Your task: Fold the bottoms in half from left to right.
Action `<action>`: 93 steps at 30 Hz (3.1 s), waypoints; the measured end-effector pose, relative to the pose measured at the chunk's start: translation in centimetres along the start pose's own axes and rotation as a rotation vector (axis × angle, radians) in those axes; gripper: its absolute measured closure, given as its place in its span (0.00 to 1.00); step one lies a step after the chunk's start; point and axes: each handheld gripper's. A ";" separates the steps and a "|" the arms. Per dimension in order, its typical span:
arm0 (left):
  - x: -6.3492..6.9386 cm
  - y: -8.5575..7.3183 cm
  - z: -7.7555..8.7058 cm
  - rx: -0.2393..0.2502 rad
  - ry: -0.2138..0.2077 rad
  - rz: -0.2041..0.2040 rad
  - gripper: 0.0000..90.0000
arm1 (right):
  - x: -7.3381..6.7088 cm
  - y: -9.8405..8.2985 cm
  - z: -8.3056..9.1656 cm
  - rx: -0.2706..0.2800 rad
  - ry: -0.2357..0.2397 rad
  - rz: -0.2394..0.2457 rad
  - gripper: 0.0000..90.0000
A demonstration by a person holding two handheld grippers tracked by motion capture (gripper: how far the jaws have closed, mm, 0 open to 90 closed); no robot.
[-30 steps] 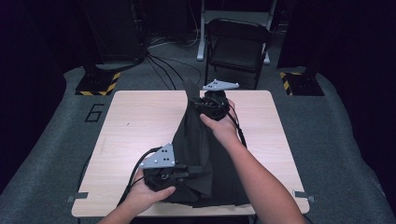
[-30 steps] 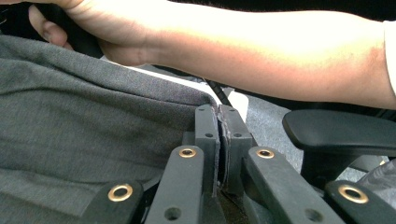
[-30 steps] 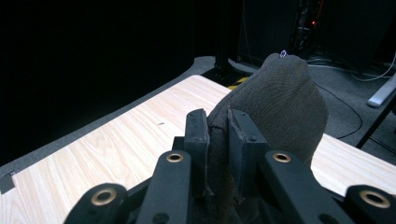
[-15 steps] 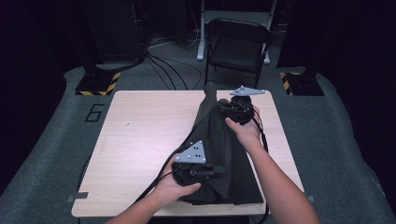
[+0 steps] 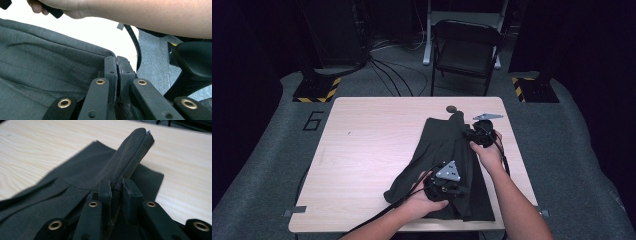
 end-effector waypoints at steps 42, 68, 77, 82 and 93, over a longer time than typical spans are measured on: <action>-6.7 -9.8 10.9 0.031 0.374 0.261 0.51 | 2.8 -6.0 -2.8 -0.077 -0.160 -0.066 0.84; -3.7 -9.3 9.2 -0.097 0.270 0.083 0.99 | 3.0 -6.0 -2.8 -0.068 -0.148 -0.063 0.83; -3.6 -11.6 6.4 -0.171 0.214 0.082 0.93 | 3.0 -6.0 -2.6 -0.069 -0.164 -0.083 0.72; -3.6 -13.1 5.7 -0.155 0.190 0.116 0.87 | 2.7 -5.8 -1.7 -0.061 -0.181 -0.086 0.67; -3.3 -14.1 4.7 -0.153 0.200 0.085 0.83 | -1.2 -6.1 2.4 0.015 -0.164 0.042 0.63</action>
Point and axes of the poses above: each handheld gripper's, and its own axes: z roughly backward along the jaws, y roughly out of its top, x roughly to its right, and after that the axes turned 6 degrees about y, right-handed
